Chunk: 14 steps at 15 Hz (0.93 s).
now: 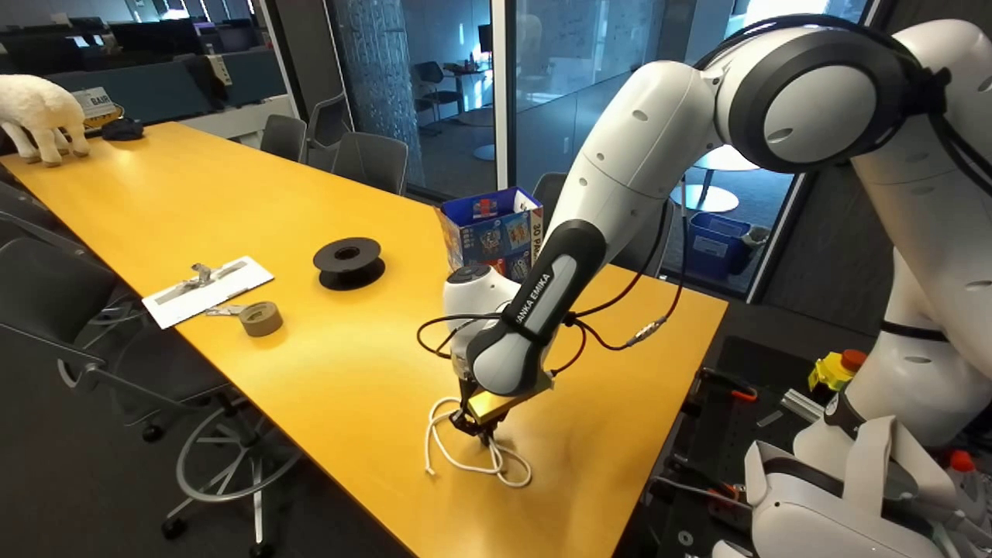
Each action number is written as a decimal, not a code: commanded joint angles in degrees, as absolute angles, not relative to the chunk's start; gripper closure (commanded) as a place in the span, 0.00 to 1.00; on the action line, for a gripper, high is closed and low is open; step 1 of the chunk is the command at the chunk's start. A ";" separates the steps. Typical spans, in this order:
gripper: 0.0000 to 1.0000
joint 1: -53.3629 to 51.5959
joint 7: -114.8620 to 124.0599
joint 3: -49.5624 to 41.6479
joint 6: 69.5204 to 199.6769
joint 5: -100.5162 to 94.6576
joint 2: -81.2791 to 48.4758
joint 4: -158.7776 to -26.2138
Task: Put the strings inside the box.
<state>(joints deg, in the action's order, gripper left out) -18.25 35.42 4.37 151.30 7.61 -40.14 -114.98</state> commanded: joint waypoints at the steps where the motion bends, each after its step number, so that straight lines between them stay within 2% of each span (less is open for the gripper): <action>1: 0.92 -17.16 34.66 1.32 150.75 7.94 -38.49 -113.56; 7: 0.94 -13.72 35.78 -4.58 148.90 6.83 -35.74 -106.59; 14: 0.94 -15.16 48.92 -14.68 150.41 0.24 -25.31 -101.96</action>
